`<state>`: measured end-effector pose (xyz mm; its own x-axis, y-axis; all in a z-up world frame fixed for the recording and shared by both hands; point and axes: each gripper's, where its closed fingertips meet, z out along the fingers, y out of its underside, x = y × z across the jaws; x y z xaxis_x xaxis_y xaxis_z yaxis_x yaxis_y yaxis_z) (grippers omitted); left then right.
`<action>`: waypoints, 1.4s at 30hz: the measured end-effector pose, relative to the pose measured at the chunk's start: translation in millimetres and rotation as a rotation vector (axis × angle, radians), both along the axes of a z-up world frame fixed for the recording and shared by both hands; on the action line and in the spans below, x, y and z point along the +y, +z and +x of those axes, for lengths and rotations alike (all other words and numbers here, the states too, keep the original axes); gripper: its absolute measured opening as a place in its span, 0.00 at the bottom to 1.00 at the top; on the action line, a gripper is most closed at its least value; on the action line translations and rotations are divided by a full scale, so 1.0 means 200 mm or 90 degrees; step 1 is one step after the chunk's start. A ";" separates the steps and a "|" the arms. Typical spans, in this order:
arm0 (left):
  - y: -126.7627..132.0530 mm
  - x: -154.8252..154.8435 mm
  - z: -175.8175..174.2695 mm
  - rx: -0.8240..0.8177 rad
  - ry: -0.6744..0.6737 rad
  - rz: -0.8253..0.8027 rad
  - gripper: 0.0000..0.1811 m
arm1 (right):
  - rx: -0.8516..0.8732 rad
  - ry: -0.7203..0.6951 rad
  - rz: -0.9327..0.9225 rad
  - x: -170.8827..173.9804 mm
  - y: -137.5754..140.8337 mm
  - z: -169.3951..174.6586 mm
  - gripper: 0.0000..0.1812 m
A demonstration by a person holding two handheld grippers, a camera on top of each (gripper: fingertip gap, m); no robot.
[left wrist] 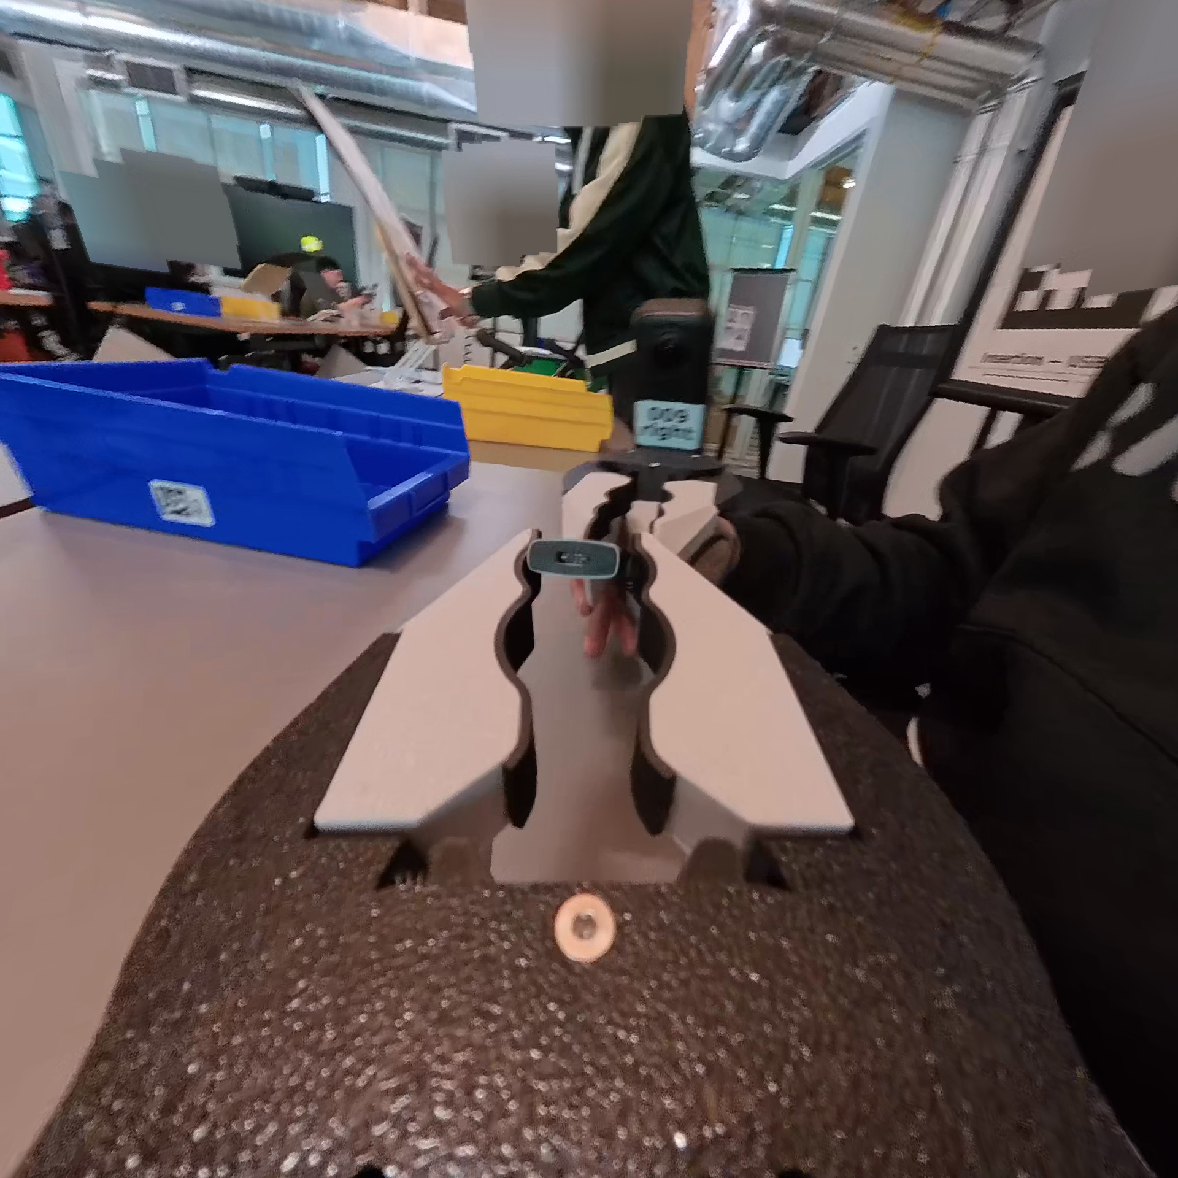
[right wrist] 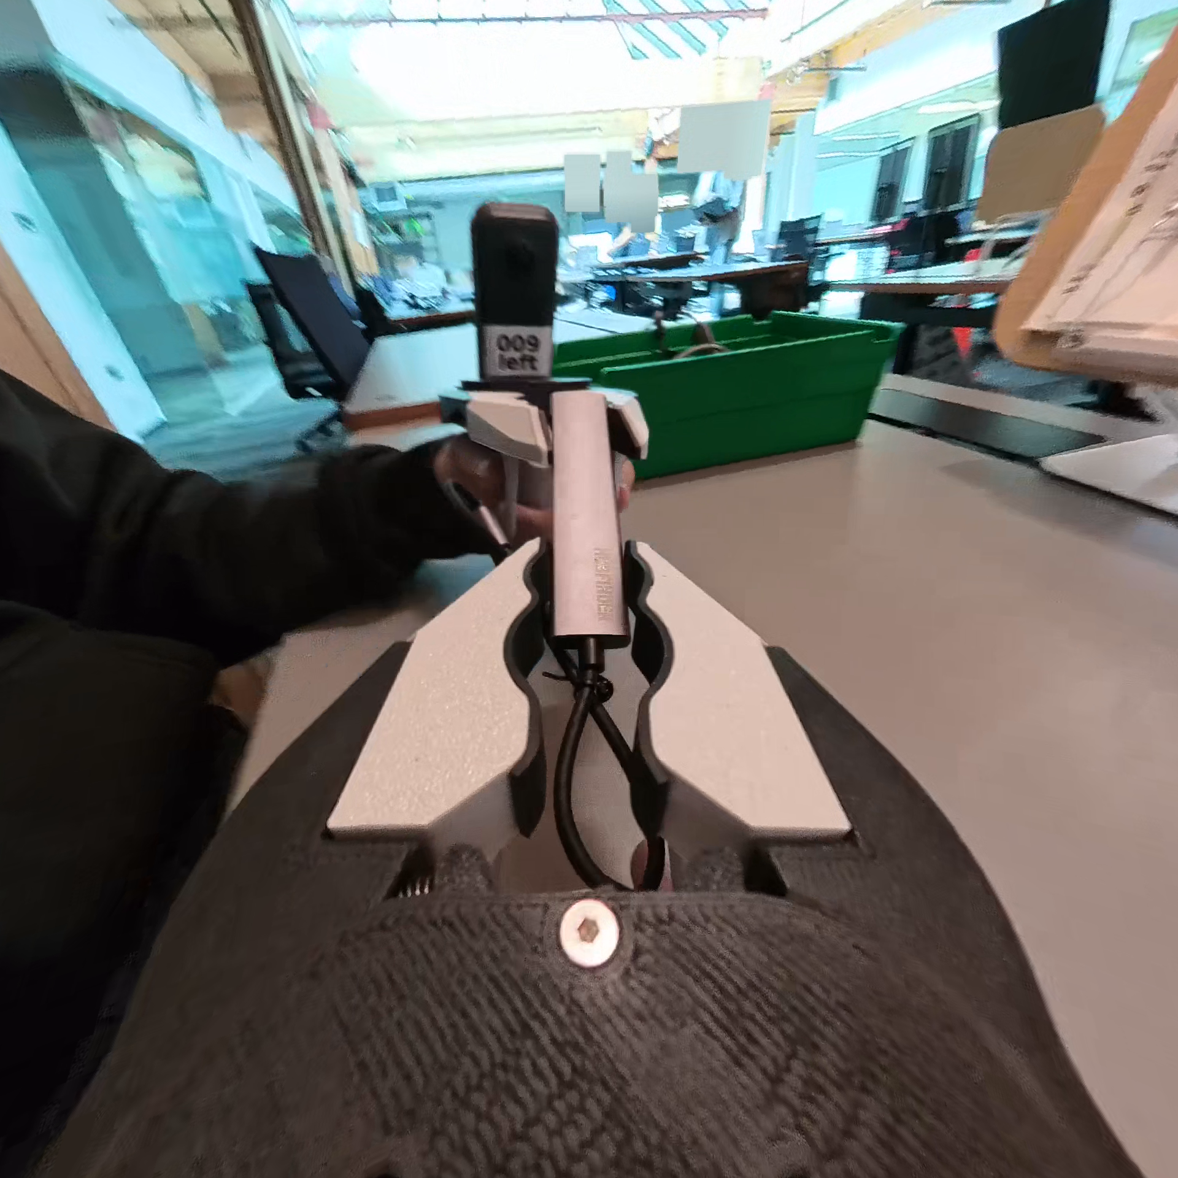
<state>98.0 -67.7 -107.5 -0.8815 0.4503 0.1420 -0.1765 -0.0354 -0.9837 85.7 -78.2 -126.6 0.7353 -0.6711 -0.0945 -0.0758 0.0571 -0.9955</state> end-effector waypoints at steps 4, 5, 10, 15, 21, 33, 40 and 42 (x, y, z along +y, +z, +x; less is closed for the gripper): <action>-0.06 -0.03 0.10 -0.009 0.087 0.058 0.31 | -0.072 -0.133 -0.155 -0.09 -0.05 0.08 0.12; -0.07 -0.02 0.12 -0.015 0.102 0.084 0.32 | -0.088 -0.155 -0.188 -0.11 -0.06 0.09 0.12; -0.12 -0.01 0.17 0.064 0.127 0.230 0.30 | -0.131 -0.153 -0.276 -0.08 -0.11 0.08 0.12; -0.19 -0.03 0.08 0.155 0.050 0.295 0.11 | -0.157 -0.122 -0.298 -0.03 -0.12 0.07 0.12; -0.14 -0.05 0.06 0.406 -0.064 0.247 0.04 | -0.215 -0.142 -0.296 -0.04 -0.08 0.06 0.12; -0.07 -0.20 0.09 0.702 -0.056 0.160 0.03 | -0.243 -0.151 -0.122 -0.13 0.08 0.01 0.16; -0.06 -0.17 0.18 0.719 -0.005 0.132 0.03 | -0.206 -0.173 -0.155 -0.16 0.04 0.04 0.28; -0.05 -0.16 0.18 0.720 -0.010 0.131 0.03 | -0.209 -0.186 -0.169 -0.17 0.04 0.05 0.26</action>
